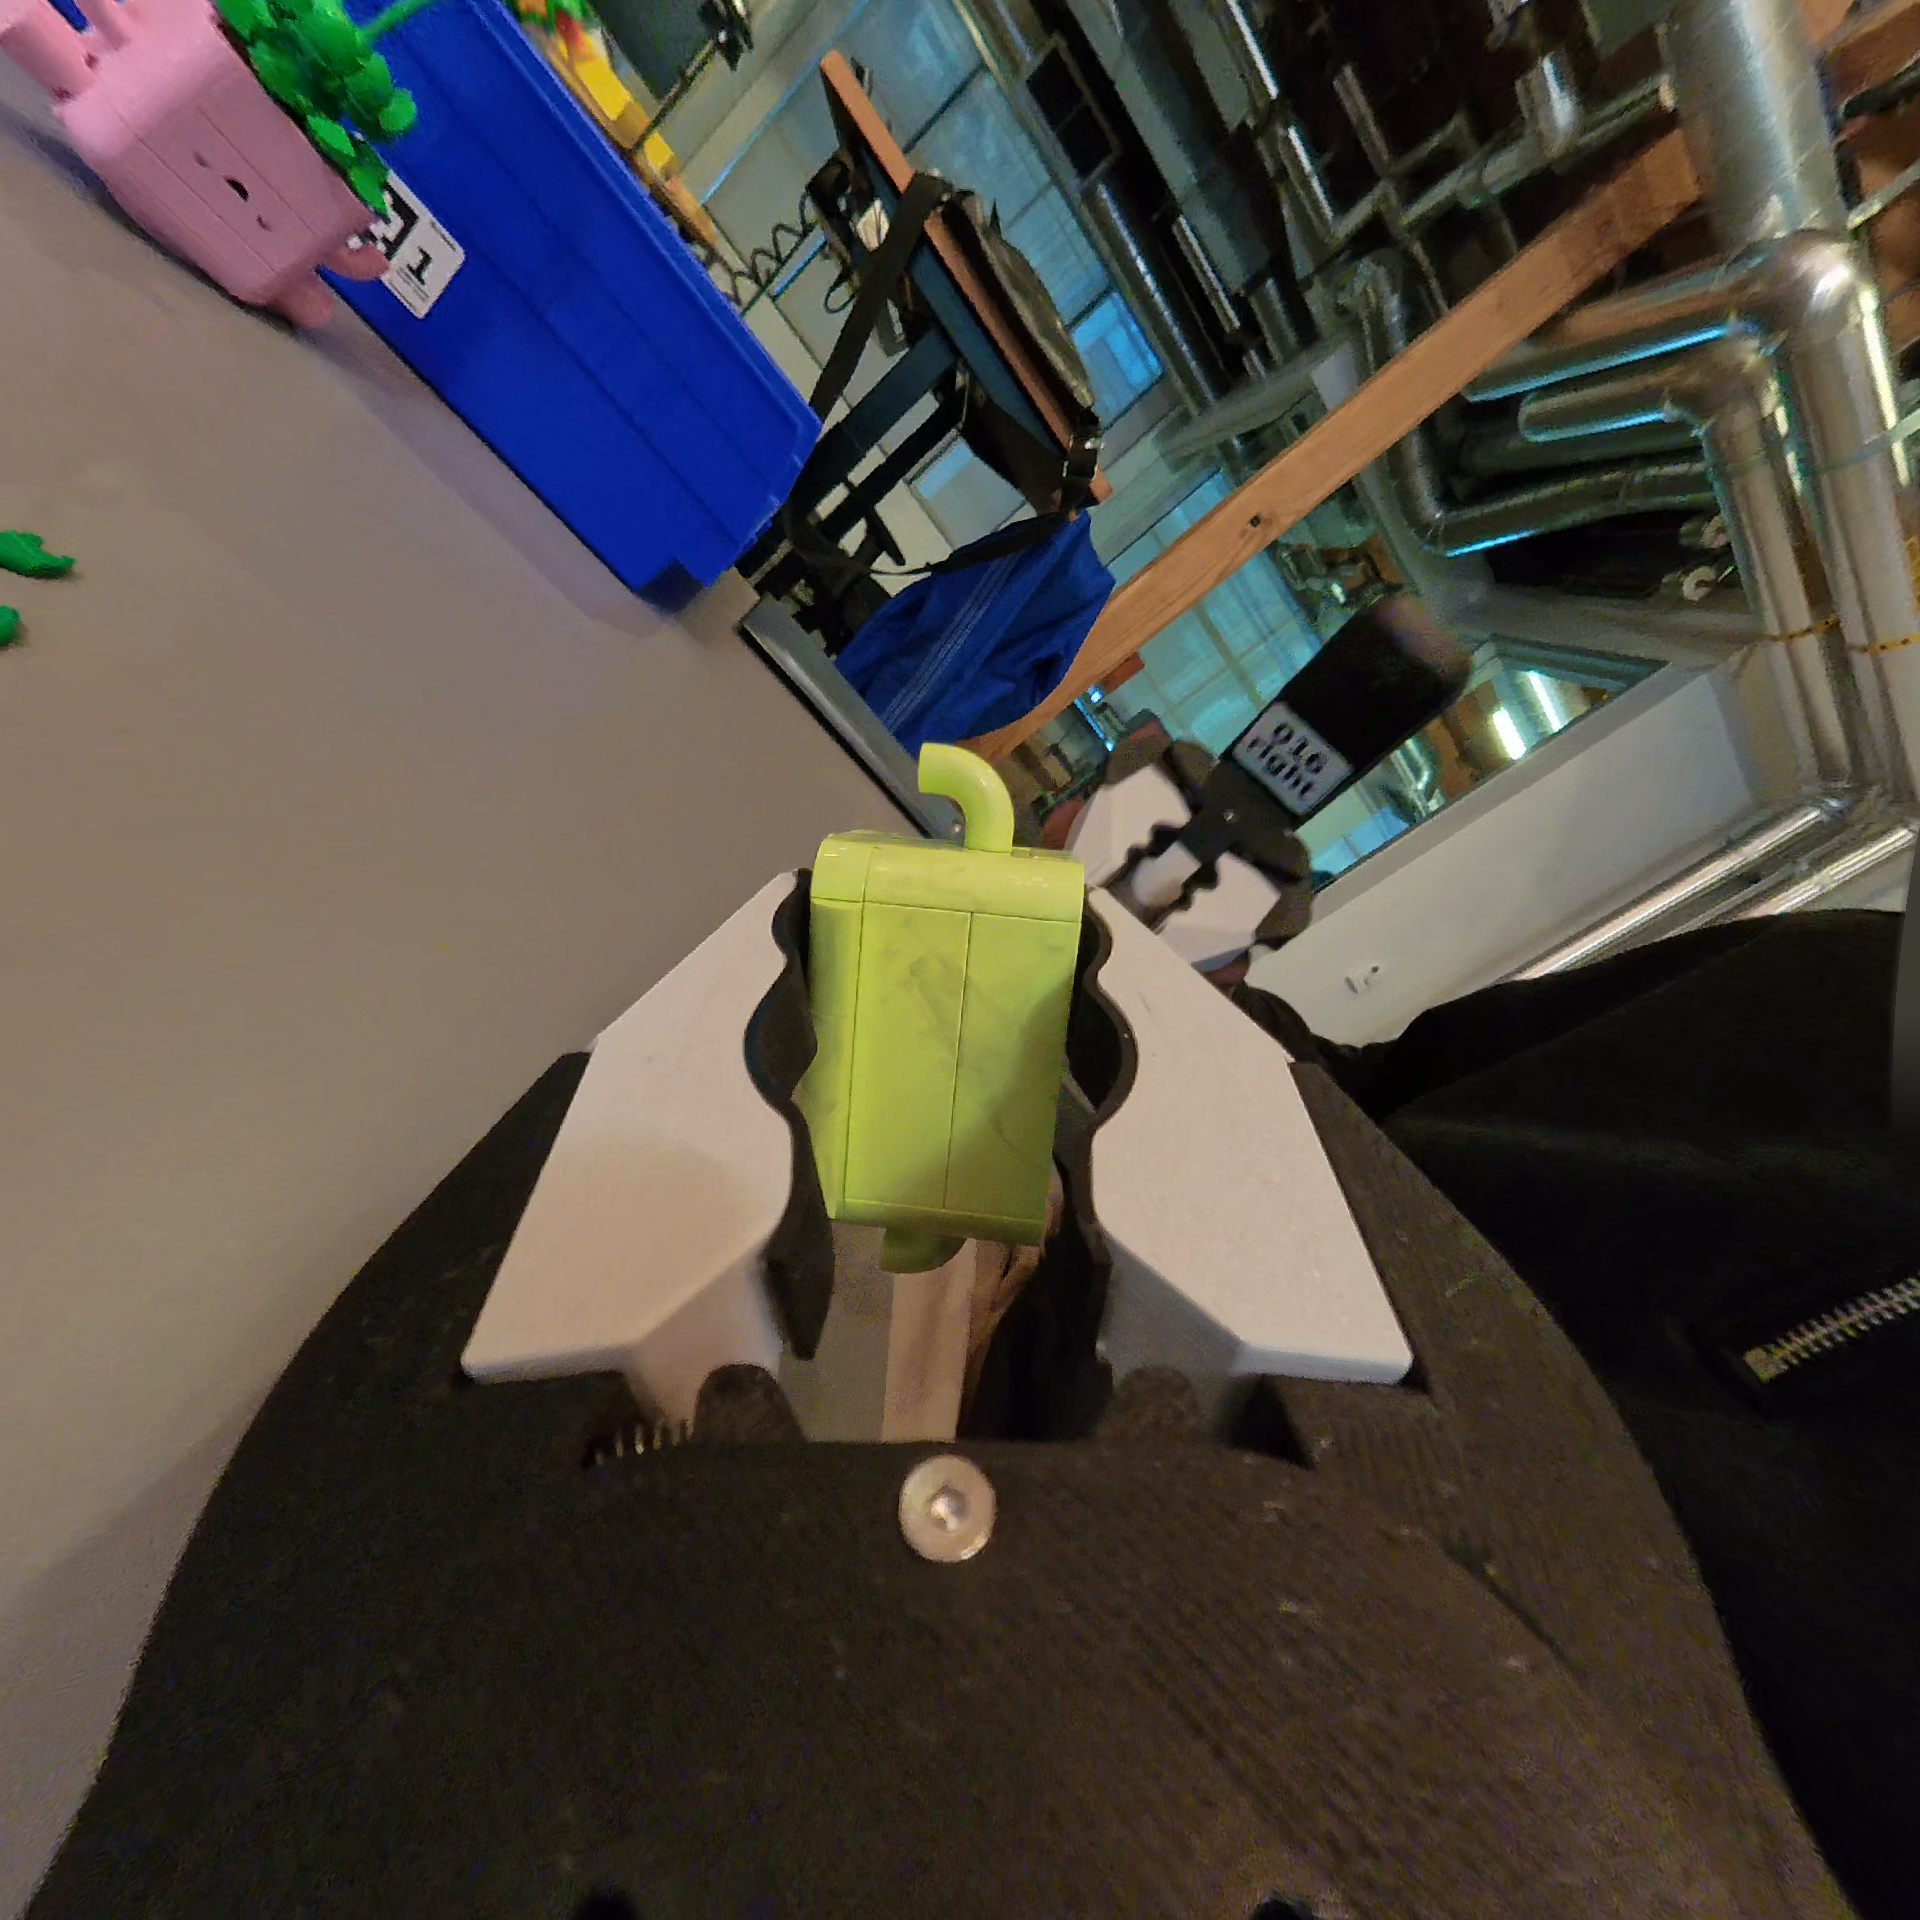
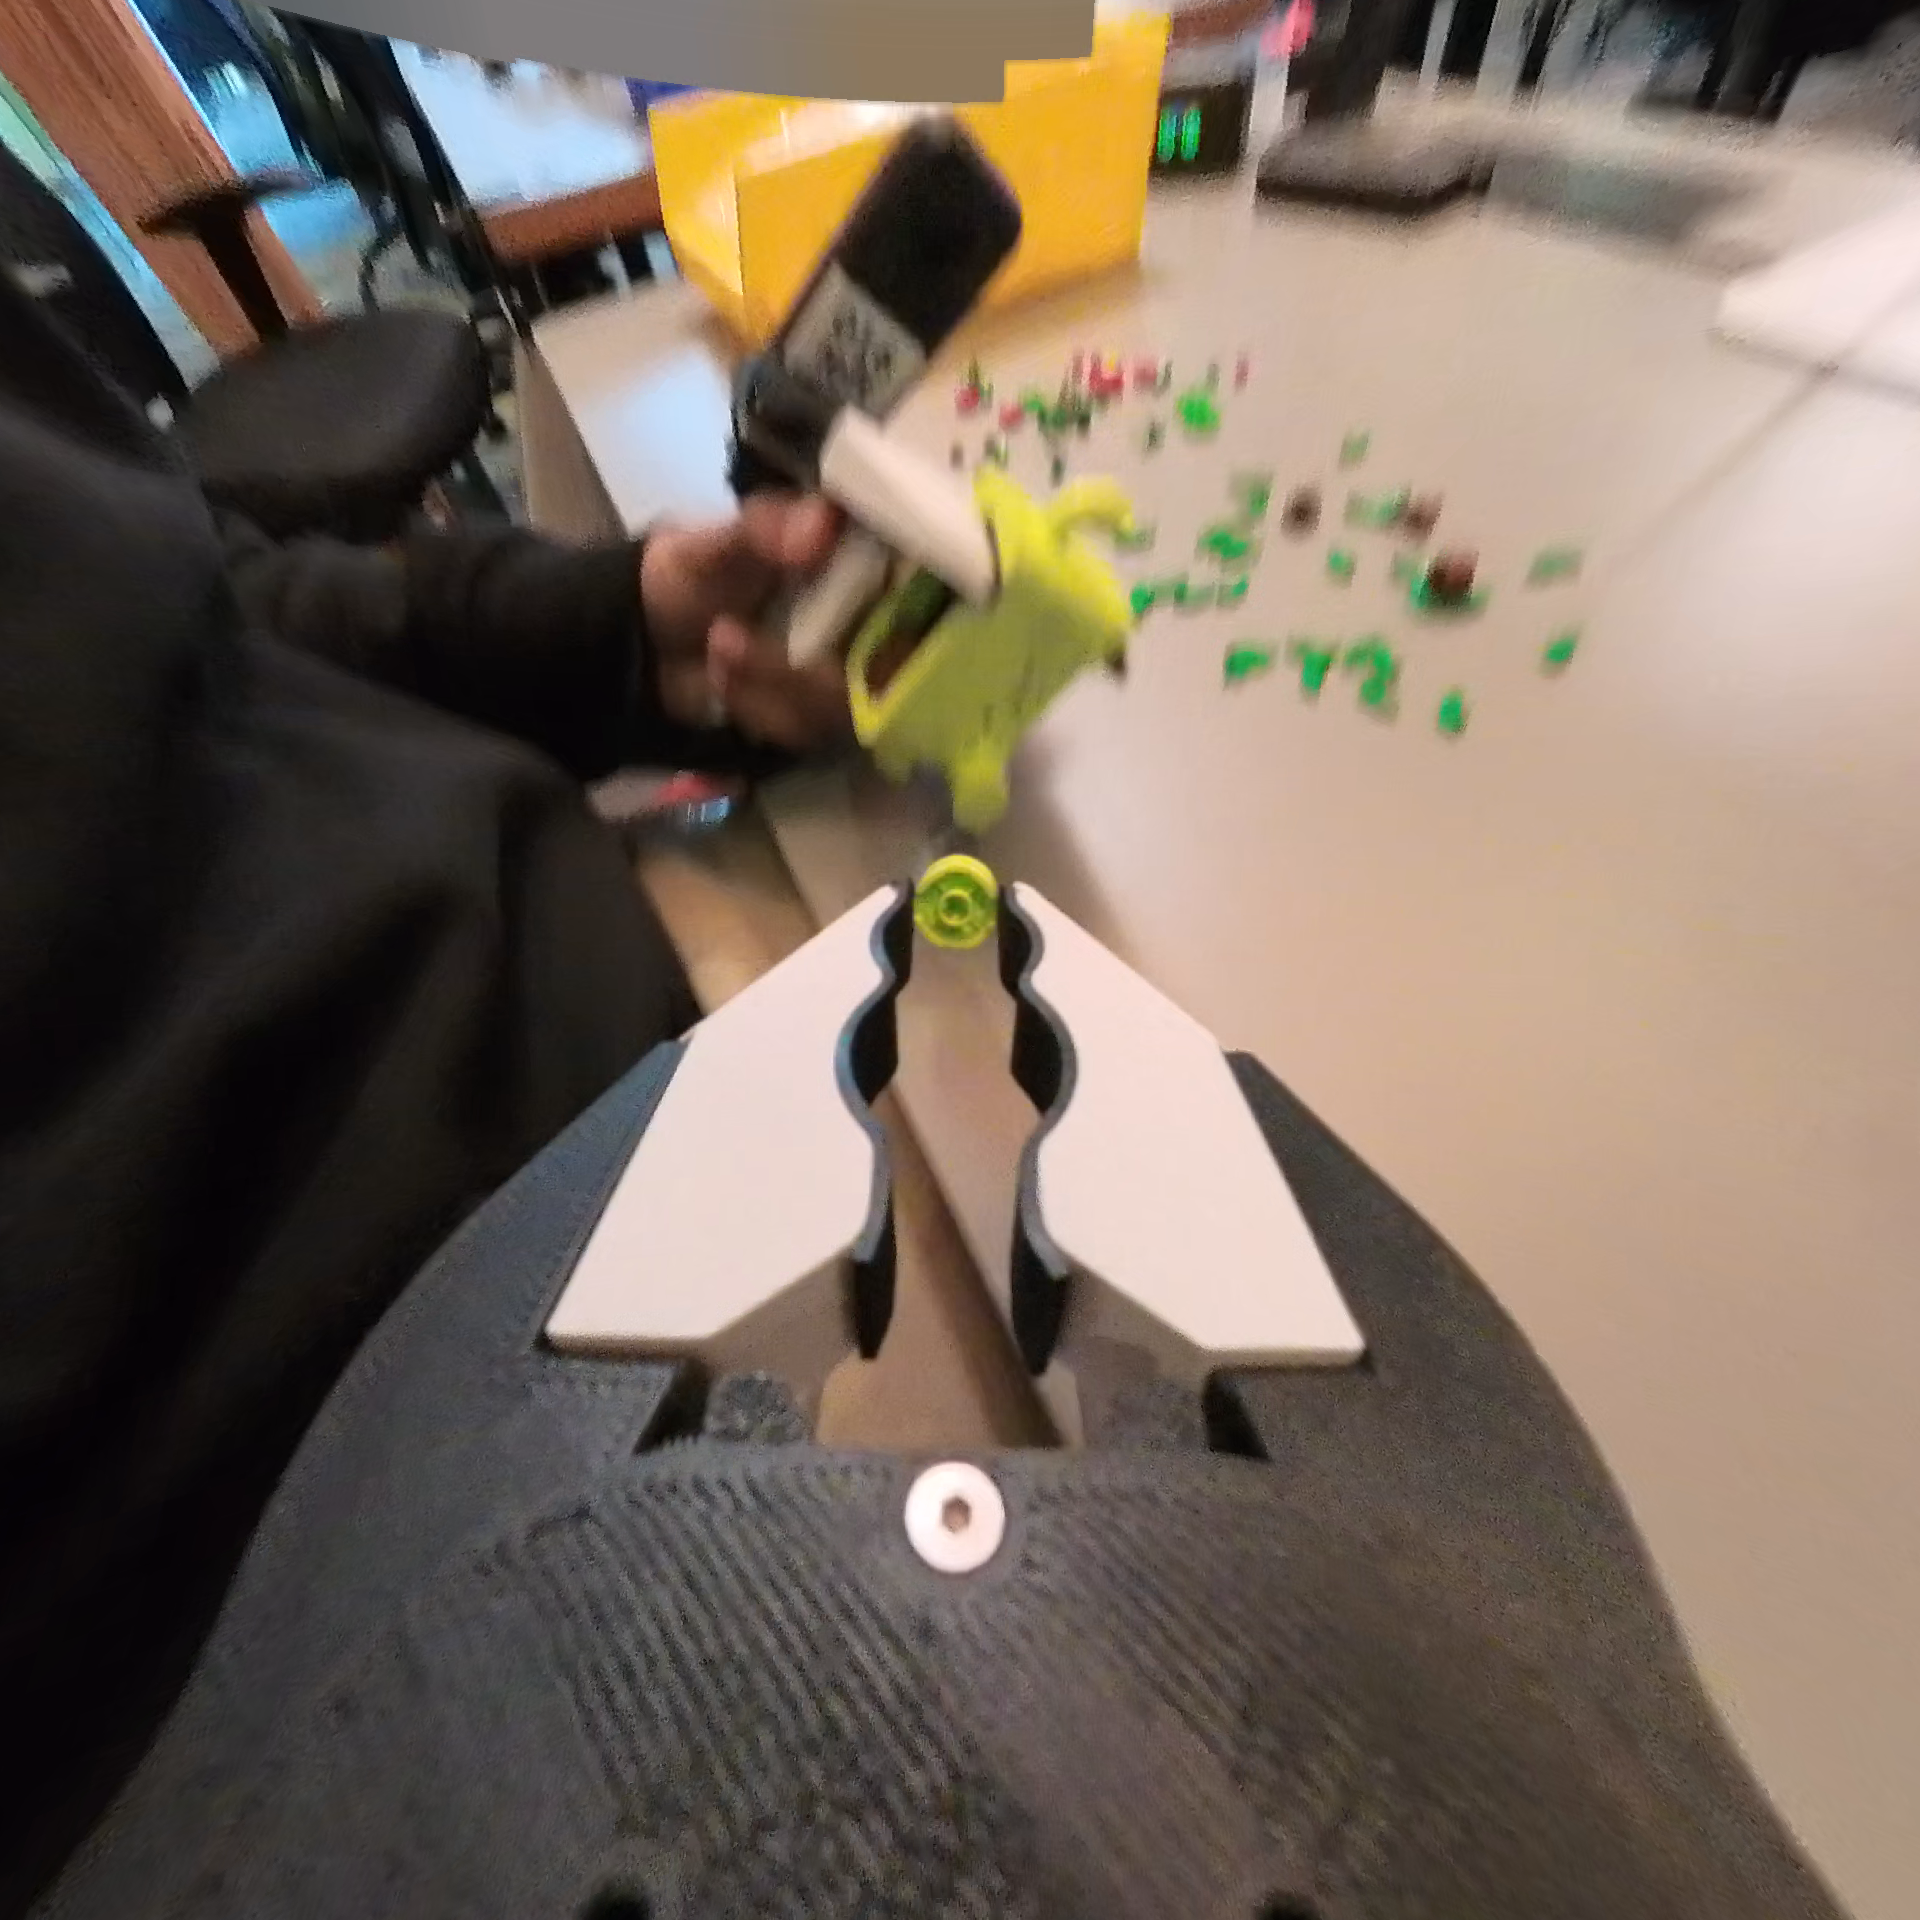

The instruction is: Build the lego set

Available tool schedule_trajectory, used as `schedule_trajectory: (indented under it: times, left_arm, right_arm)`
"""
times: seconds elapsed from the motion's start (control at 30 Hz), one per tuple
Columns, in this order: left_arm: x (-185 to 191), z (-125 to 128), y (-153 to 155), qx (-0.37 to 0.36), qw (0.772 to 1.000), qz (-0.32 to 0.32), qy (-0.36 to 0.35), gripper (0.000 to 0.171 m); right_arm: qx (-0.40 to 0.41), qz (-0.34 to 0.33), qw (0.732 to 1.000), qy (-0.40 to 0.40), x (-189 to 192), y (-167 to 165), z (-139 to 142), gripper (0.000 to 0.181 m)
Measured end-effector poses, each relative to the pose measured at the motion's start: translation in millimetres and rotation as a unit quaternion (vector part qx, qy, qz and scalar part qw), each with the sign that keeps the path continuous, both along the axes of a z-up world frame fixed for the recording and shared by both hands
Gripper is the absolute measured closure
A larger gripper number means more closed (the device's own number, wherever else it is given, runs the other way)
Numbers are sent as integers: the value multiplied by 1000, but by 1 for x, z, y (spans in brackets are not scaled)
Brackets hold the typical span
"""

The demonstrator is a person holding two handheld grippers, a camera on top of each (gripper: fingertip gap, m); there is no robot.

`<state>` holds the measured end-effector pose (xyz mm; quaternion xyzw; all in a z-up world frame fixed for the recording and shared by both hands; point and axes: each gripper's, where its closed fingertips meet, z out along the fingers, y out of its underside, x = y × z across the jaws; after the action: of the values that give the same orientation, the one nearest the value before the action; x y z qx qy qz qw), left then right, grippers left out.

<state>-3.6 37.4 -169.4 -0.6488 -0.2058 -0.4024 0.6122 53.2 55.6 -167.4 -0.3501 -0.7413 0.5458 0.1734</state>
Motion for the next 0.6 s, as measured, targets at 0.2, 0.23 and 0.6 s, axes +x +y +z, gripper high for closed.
schedule_trajectory:
  times: [0.2, 0.23, 0.6]
  left_arm:
    - [9, -7, 4, -26, 999, -5, 22, 127]
    - [9, -6, 3, -24, 1000, -6, 19, 127]
    - [7, 0, -2, -1, 1000, -4, -16, 127]
  right_arm:
    - [-3, 7, 997, 80, -46, -37, 26, 167]
    - [-9, 9, 996, 83, -47, -40, 28, 167]
    - [-77, 14, 995, 58, -44, -35, 27, 167]
